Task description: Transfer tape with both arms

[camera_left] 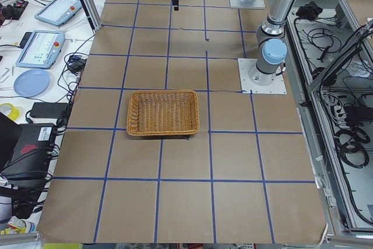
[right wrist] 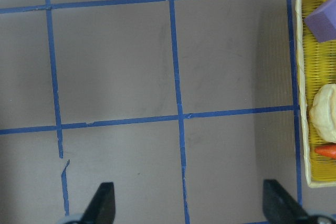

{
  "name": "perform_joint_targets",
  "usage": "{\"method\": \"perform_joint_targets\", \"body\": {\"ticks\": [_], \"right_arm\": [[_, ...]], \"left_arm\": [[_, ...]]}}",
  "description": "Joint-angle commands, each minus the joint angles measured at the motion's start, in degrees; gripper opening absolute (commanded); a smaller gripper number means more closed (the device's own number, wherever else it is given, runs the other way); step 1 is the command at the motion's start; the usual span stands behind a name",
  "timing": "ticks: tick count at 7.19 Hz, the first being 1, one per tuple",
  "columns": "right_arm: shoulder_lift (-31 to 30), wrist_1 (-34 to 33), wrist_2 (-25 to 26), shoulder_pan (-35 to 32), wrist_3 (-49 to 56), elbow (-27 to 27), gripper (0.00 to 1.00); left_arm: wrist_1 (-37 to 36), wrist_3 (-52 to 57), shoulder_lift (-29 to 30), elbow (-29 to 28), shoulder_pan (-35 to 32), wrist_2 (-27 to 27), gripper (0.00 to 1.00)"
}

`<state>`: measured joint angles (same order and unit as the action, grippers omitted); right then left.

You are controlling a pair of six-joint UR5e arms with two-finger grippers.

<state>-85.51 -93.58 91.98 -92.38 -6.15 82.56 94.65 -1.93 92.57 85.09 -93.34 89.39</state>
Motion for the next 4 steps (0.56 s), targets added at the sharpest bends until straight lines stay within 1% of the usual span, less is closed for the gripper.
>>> {"method": "perform_joint_targets", "body": {"ticks": [1, 4], "right_arm": [[0.17, 0.33, -0.22, 0.01, -0.08, -0.04, 1.0], [0.17, 0.33, -0.22, -0.16, -0.17, 0.32, 1.0]], "left_arm": [[-0.34, -0.09, -0.02, -0.01, 0.0, -0.1, 1.0], [-0.78, -0.18, -0.02, 0.17, 0.0, -0.01, 1.0]]}}
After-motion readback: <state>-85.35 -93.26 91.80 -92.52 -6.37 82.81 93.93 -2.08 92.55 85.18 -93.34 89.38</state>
